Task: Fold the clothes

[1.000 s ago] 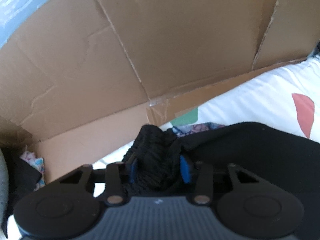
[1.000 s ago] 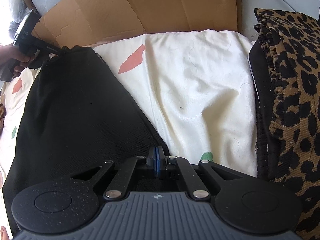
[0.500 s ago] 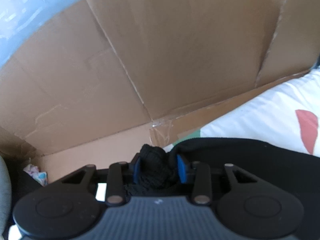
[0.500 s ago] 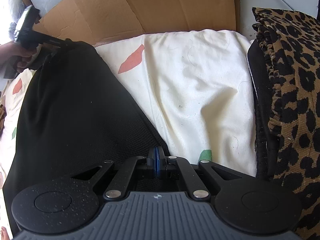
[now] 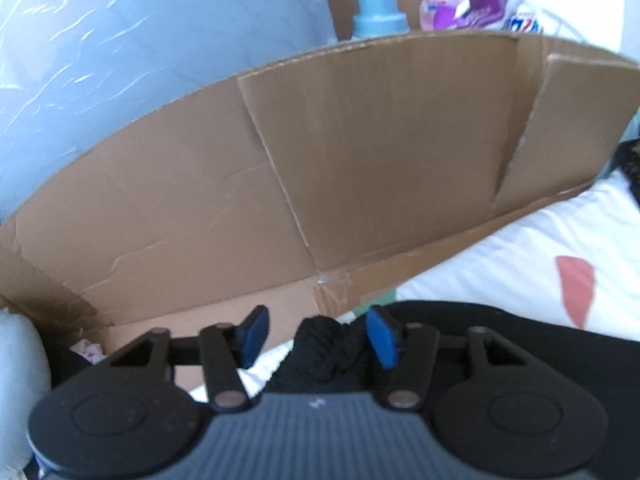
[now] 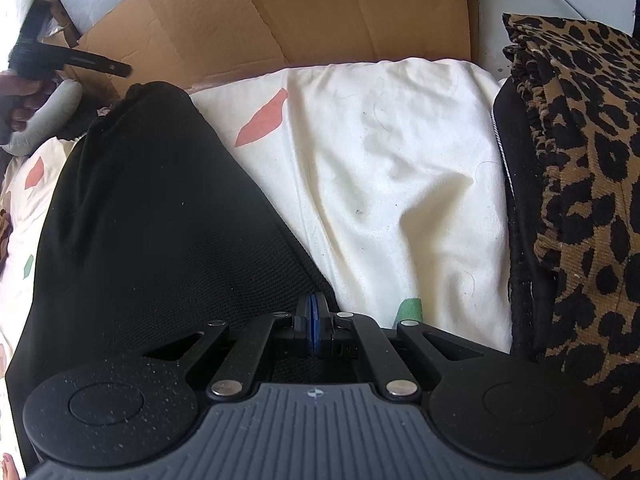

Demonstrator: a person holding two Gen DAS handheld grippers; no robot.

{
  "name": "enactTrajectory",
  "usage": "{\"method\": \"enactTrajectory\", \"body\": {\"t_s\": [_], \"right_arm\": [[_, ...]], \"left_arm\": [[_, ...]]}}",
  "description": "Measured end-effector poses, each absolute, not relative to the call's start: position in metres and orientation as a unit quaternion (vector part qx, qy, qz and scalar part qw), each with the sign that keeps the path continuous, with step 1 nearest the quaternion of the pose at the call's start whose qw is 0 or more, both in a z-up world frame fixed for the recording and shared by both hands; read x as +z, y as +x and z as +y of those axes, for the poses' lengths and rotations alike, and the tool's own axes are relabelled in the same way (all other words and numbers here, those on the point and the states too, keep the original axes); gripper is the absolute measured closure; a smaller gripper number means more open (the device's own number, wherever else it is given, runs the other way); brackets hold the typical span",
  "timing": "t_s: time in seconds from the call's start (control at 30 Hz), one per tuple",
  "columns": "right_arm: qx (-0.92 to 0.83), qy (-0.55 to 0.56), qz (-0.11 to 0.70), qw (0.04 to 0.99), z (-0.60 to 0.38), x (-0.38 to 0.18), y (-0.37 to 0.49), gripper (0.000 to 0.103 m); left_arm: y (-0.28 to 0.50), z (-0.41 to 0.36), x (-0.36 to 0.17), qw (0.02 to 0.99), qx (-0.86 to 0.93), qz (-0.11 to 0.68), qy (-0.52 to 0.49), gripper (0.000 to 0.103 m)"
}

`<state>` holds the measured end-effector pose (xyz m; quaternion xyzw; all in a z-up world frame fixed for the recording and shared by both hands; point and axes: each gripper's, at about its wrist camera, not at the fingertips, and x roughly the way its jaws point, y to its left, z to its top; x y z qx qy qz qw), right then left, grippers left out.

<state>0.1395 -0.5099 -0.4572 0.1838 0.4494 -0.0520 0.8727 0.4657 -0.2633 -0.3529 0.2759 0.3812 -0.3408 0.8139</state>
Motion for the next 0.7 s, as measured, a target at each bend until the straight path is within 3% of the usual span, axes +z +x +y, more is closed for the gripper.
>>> {"method": "enactTrajectory", "body": {"t_s": [0.07,0.7], "right_arm": [[-0.053,0.184,0.449,0.873,-0.509,-0.457,0.139,0.099],[-0.038,0.186,0.454,0.871,-0.516,-0.459,0.133,0.099]], "left_arm": [[0.467,-0.261,-0.36,0.804,-0.338,0.403,0.276,0.099],[0.492,-0.299,-0.428,0.801,-0.29,0.434,0.295,0.1]]}}
